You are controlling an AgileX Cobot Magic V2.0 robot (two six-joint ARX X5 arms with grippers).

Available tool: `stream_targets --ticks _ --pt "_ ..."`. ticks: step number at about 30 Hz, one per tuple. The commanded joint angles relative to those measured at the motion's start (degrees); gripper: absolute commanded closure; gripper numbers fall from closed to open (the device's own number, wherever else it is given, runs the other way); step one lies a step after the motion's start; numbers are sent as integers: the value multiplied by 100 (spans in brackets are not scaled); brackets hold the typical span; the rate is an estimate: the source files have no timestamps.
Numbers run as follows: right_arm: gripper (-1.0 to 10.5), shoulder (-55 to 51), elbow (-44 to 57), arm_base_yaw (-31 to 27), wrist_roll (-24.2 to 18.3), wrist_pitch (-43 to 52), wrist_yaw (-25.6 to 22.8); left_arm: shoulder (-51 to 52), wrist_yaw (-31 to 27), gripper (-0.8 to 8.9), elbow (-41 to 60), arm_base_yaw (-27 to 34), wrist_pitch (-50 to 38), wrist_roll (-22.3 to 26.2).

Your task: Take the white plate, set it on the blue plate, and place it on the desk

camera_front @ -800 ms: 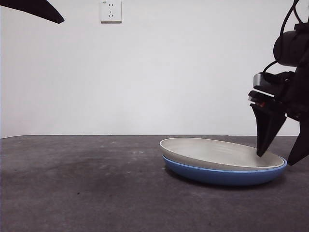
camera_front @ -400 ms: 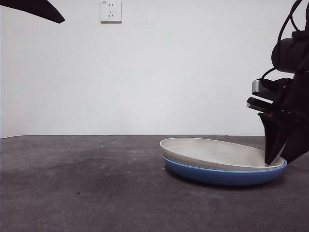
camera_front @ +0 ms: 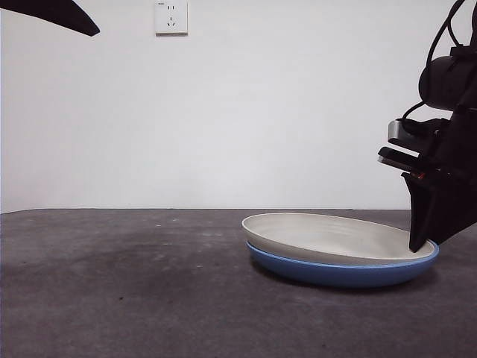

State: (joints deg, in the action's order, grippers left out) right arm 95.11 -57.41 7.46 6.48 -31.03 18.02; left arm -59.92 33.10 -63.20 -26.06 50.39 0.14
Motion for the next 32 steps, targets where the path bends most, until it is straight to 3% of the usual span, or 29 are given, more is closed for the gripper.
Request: stream_targets --ticks 1,14,24,32 --pt "935 -111 -70 22 -50 -28 -48 -37 35 479 -37 -31 -52 70" --pt "935 -990 -136 79 378 120 450 -37 35 479 -37 -31 -66 72" --pt "935 -892 -378 791 938 752 411 -37 35 479 -37 -31 -63 72" --pt "935 -118 -855 1314 1211 944 254 -37 35 479 -37 -31 -63 70"
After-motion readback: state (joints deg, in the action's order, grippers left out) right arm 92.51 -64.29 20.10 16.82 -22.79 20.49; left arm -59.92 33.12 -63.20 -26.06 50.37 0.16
